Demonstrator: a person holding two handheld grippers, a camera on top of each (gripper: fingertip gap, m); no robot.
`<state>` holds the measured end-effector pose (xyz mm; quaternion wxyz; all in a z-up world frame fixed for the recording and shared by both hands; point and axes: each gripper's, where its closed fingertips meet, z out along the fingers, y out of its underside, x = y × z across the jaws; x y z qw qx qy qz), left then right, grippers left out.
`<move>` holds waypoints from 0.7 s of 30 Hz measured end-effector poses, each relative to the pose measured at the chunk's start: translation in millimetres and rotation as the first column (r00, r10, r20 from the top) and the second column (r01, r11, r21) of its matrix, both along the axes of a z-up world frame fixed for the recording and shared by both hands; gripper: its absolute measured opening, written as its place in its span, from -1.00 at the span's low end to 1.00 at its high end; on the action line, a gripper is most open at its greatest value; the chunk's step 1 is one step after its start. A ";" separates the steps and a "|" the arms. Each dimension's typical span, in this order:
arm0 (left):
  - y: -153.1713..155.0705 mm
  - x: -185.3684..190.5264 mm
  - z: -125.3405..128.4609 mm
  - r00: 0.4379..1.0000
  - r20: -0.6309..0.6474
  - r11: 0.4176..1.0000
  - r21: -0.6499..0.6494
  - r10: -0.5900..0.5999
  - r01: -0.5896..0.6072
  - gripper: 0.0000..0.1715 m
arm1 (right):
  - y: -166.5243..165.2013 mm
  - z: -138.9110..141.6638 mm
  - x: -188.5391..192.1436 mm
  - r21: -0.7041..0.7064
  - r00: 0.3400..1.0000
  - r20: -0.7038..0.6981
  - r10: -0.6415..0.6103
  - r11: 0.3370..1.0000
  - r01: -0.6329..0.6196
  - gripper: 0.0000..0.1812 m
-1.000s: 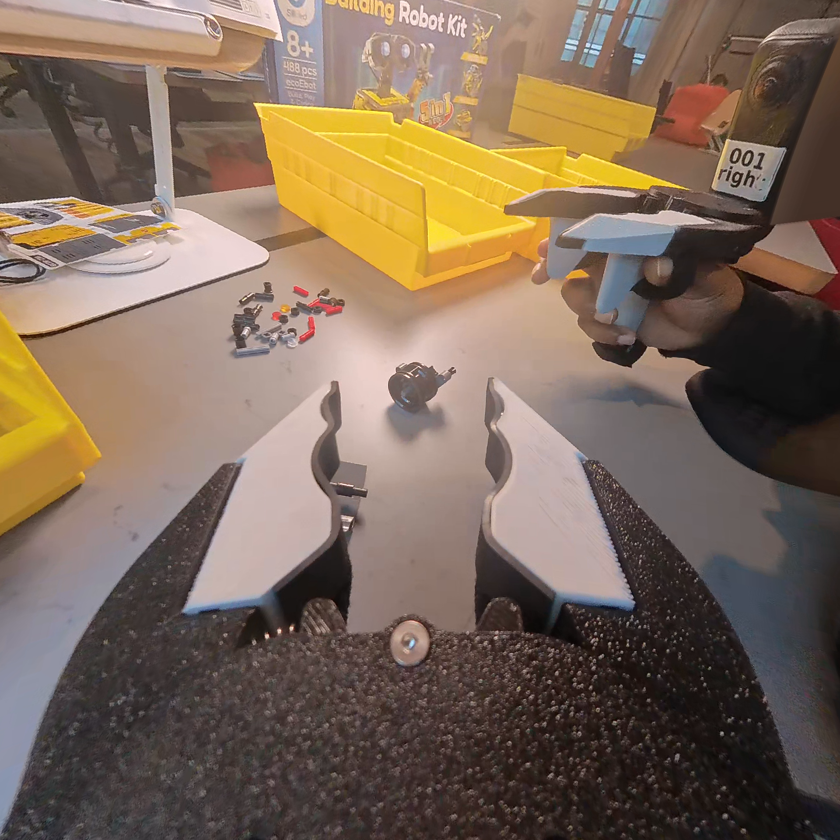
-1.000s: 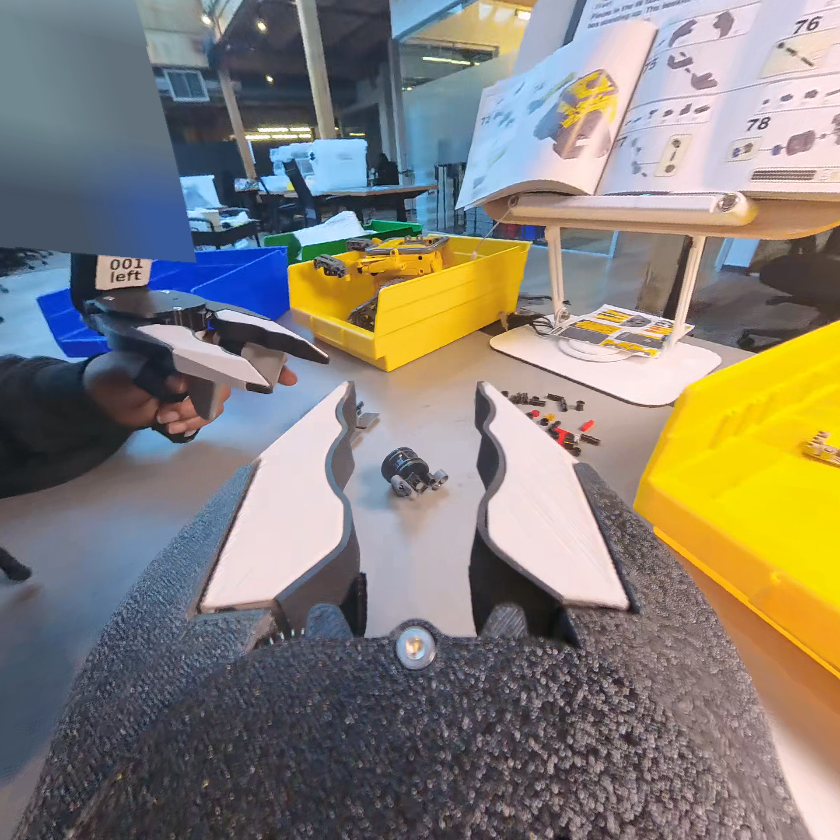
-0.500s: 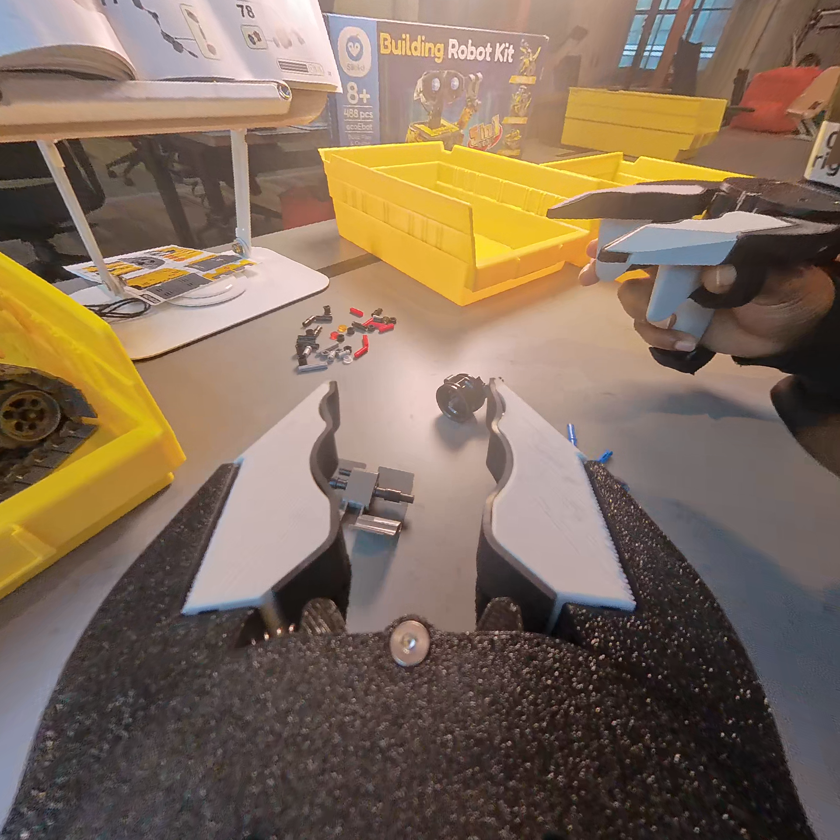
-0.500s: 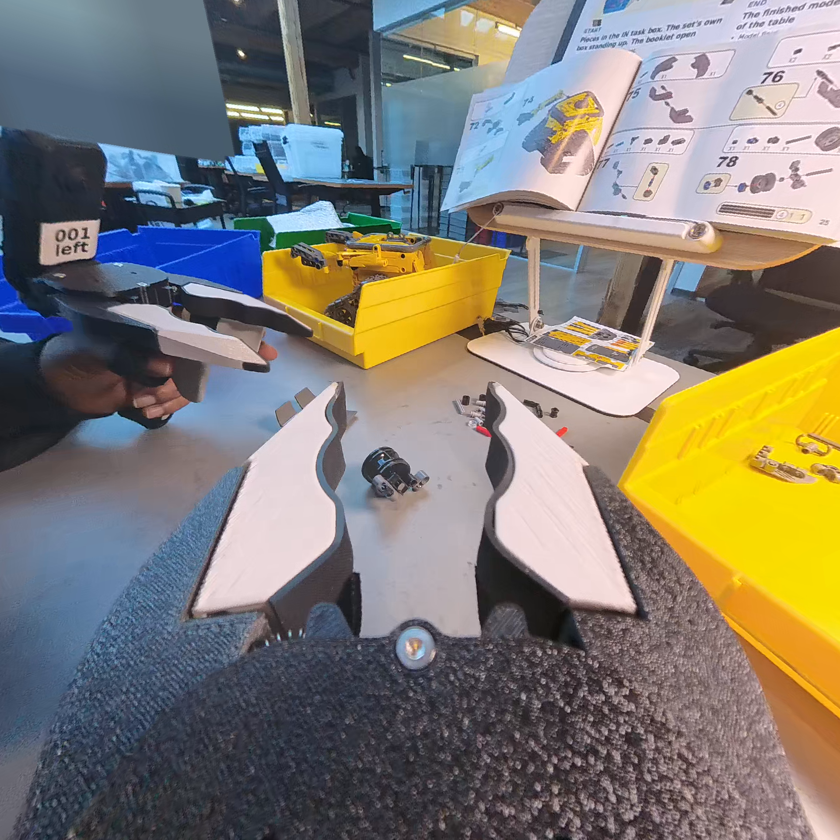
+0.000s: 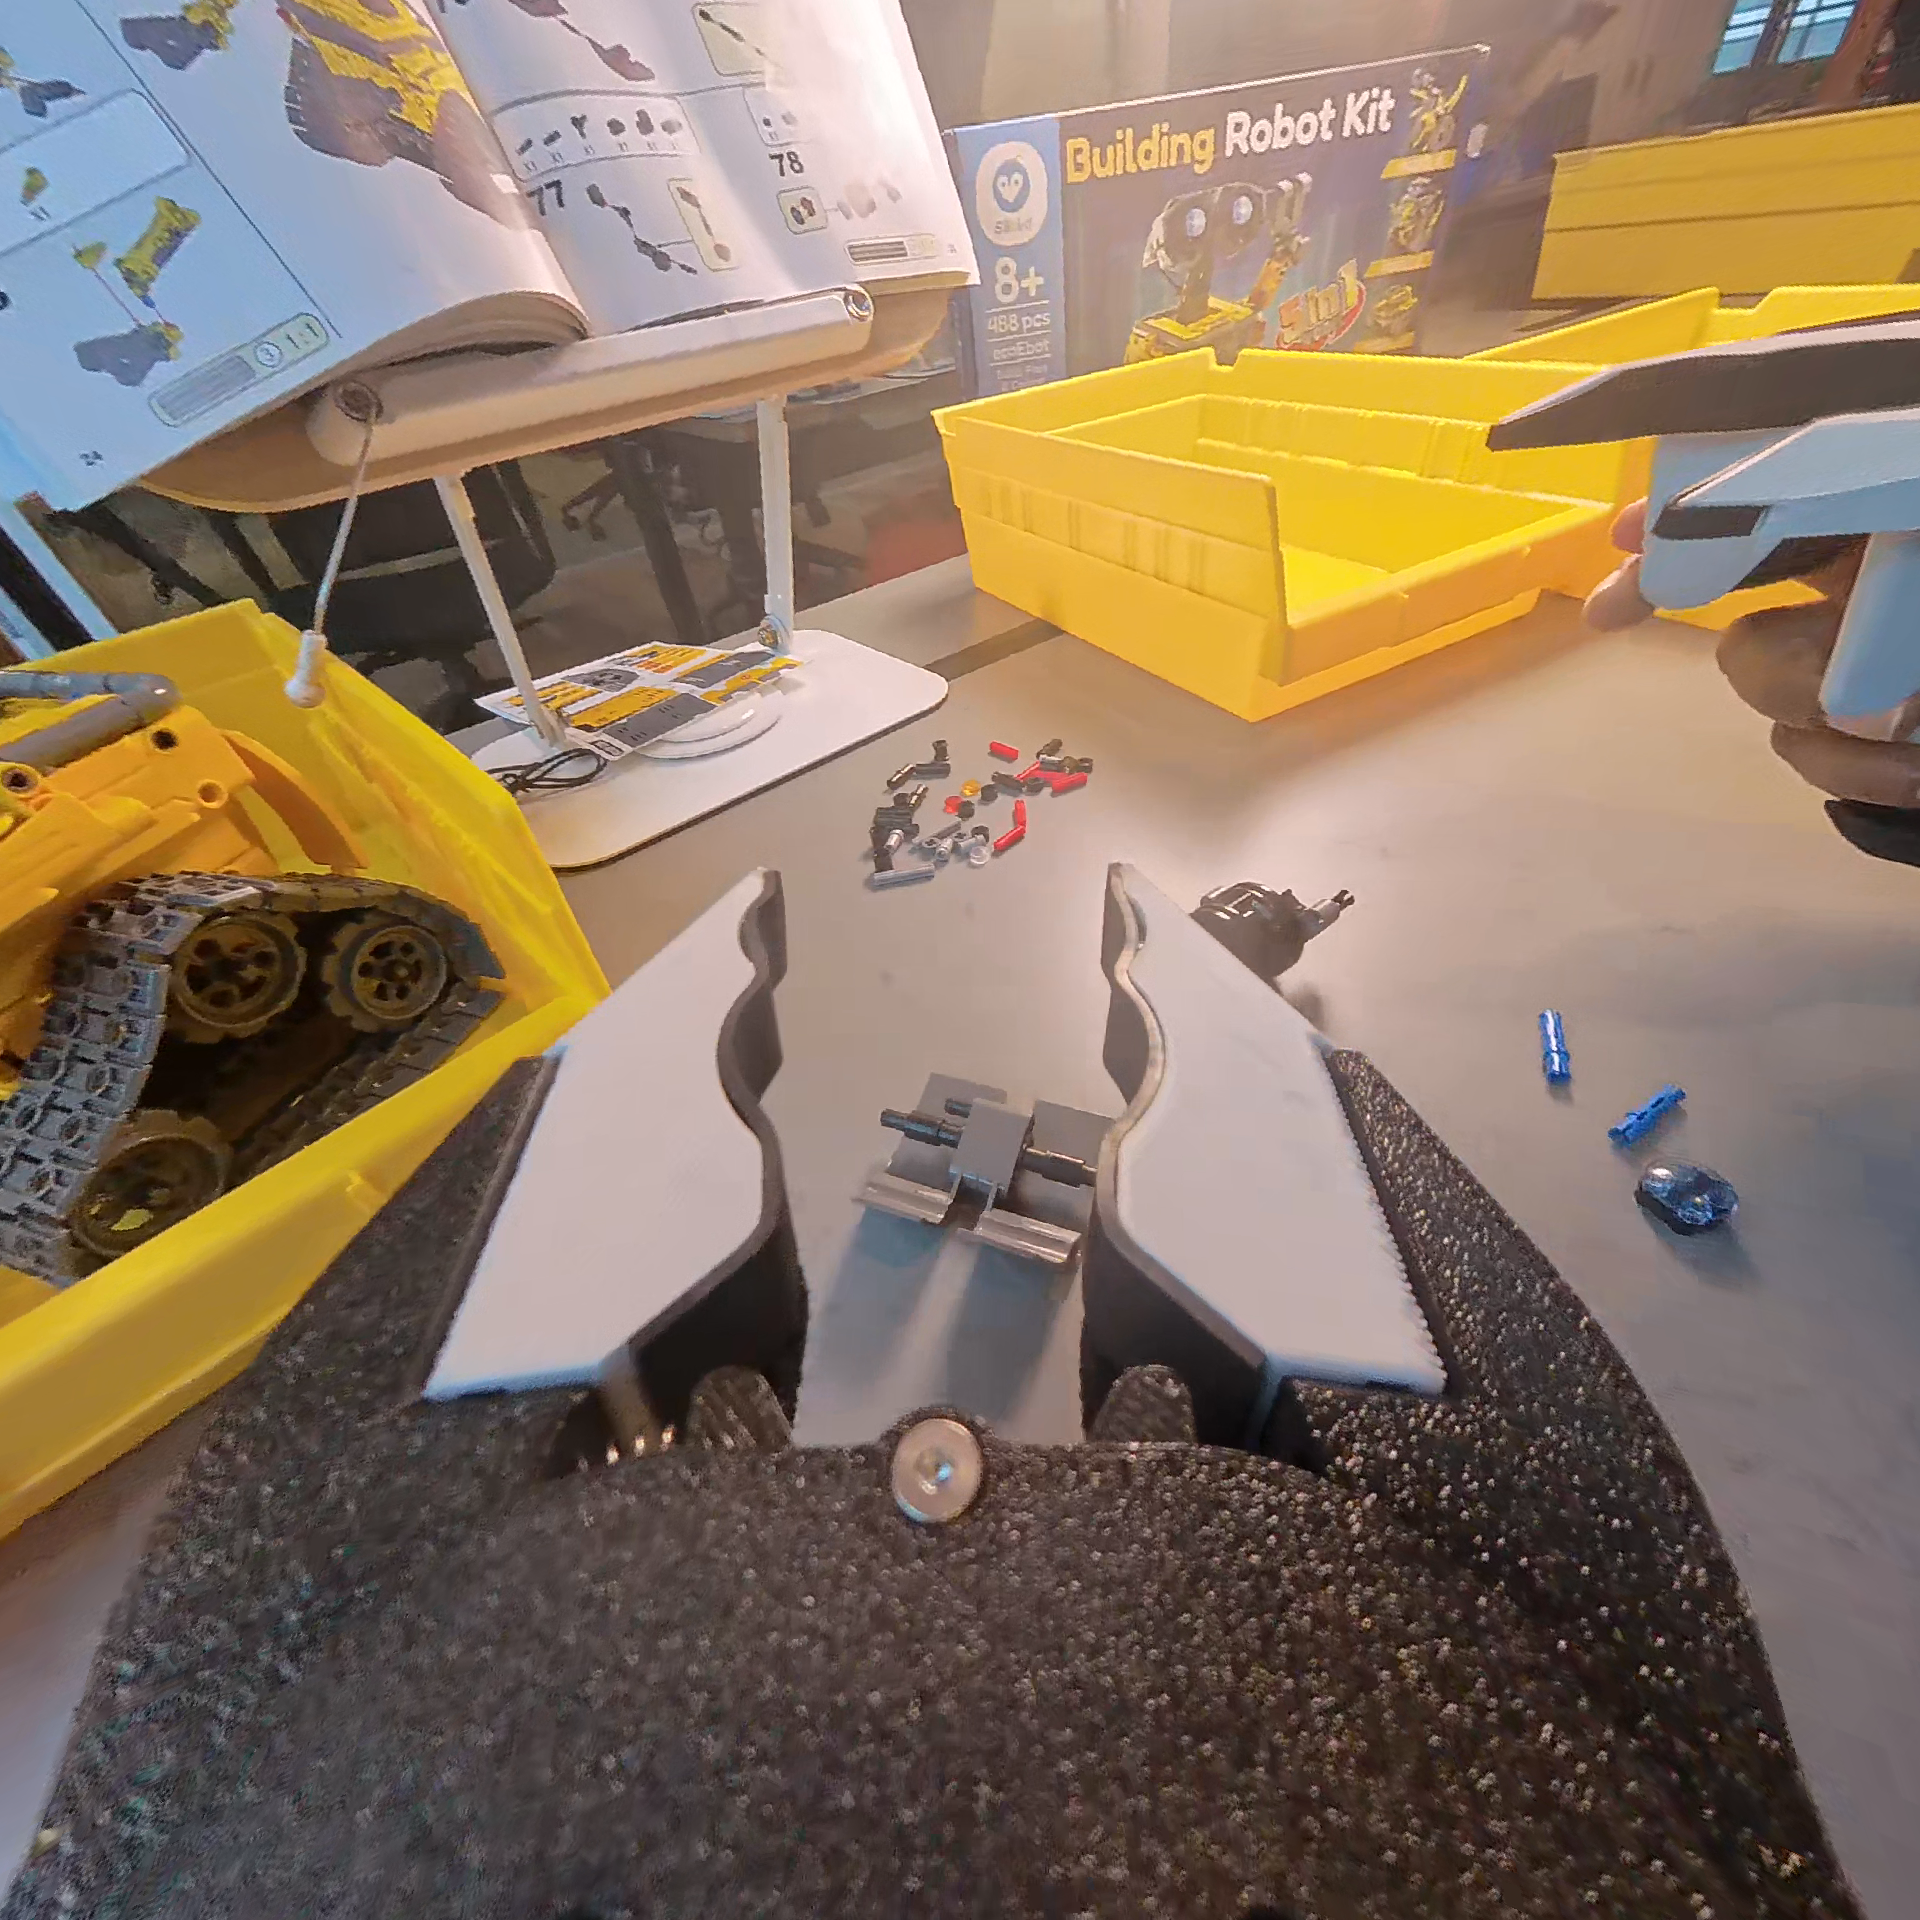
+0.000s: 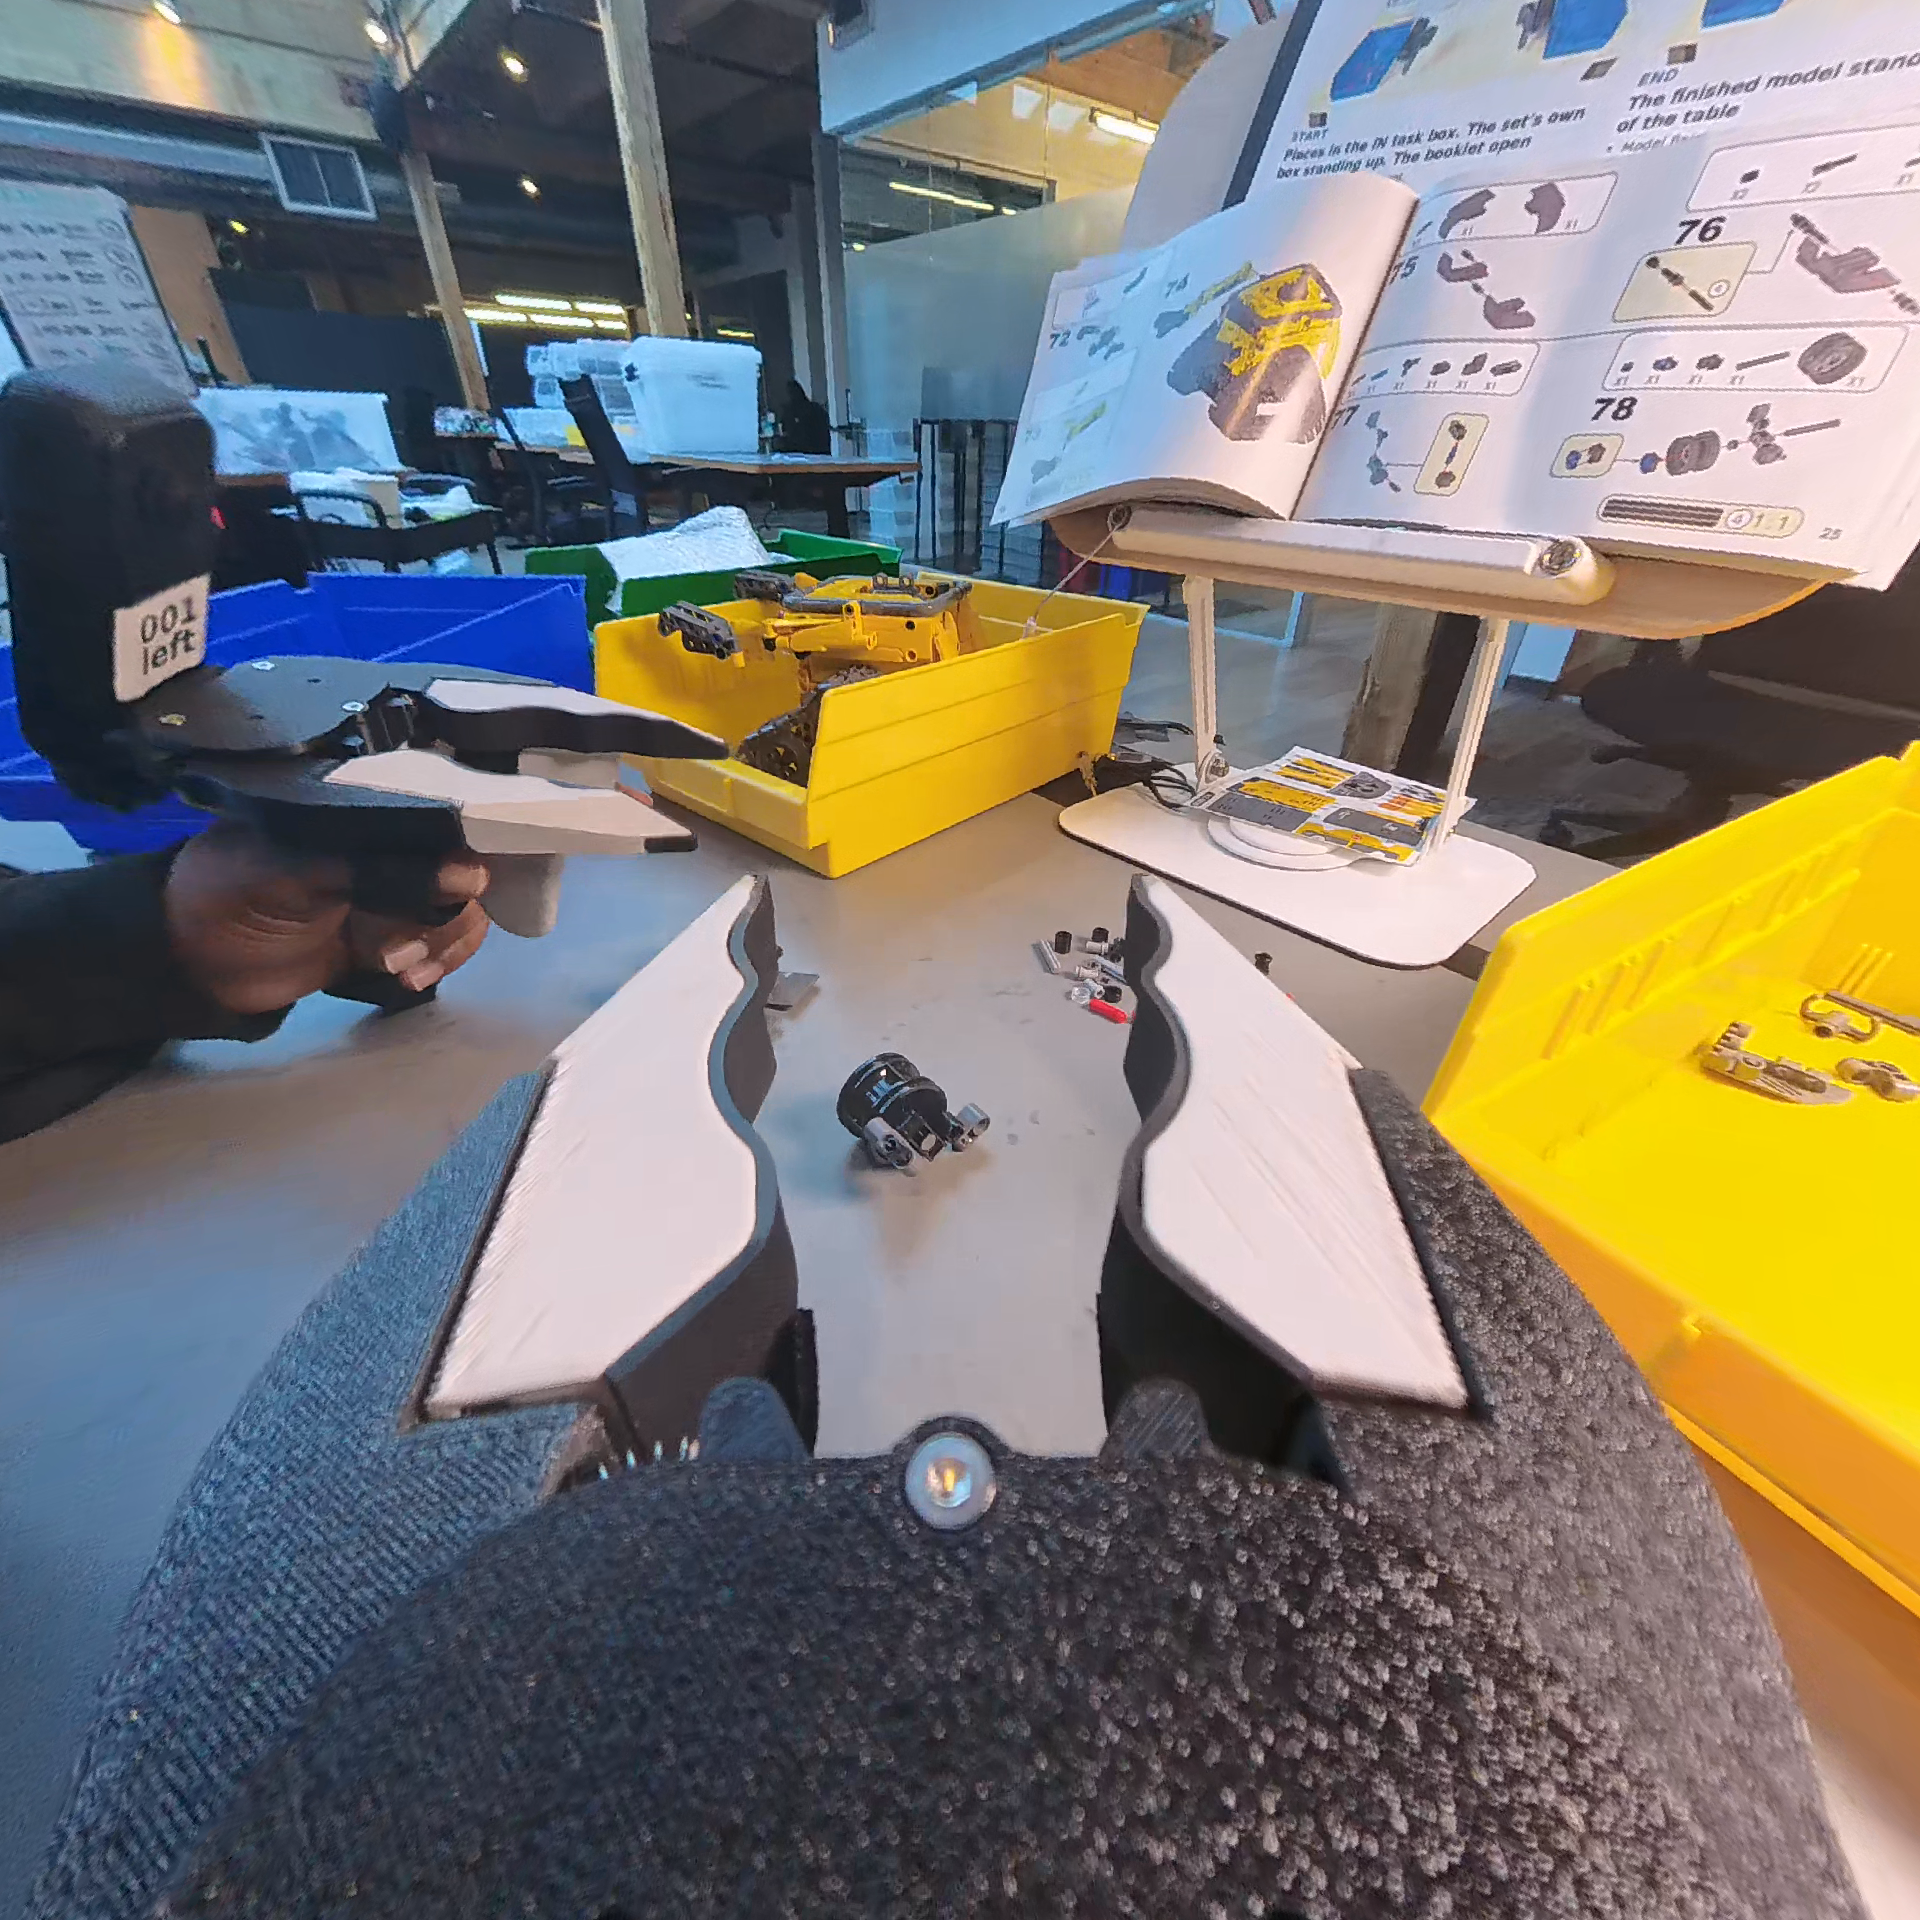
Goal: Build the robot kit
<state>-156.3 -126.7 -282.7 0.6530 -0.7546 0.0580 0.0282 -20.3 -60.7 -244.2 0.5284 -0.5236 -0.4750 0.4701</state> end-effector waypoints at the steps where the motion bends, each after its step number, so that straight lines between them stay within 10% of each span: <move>1: -0.9 -4.9 1.4 1.000 -0.013 1.000 0.011 0.023 -0.023 -0.30 | 0.6 1.3 0.6 -0.007 1.000 -0.004 -0.004 1.000 0.004 -0.25; 9: -9.1 -56.3 11.1 0.974 -0.042 0.973 0.082 0.222 -0.218 -0.33 | -3.6 9.4 3.4 -0.008 1.000 -0.021 -0.002 1.000 0.002 -0.24; 21: -2.9 -50.1 9.2 0.980 -0.095 0.982 0.080 0.176 -0.169 -0.34 | -1.3 -0.6 -0.2 0.015 1.000 0.016 -0.022 1.000 0.022 -0.24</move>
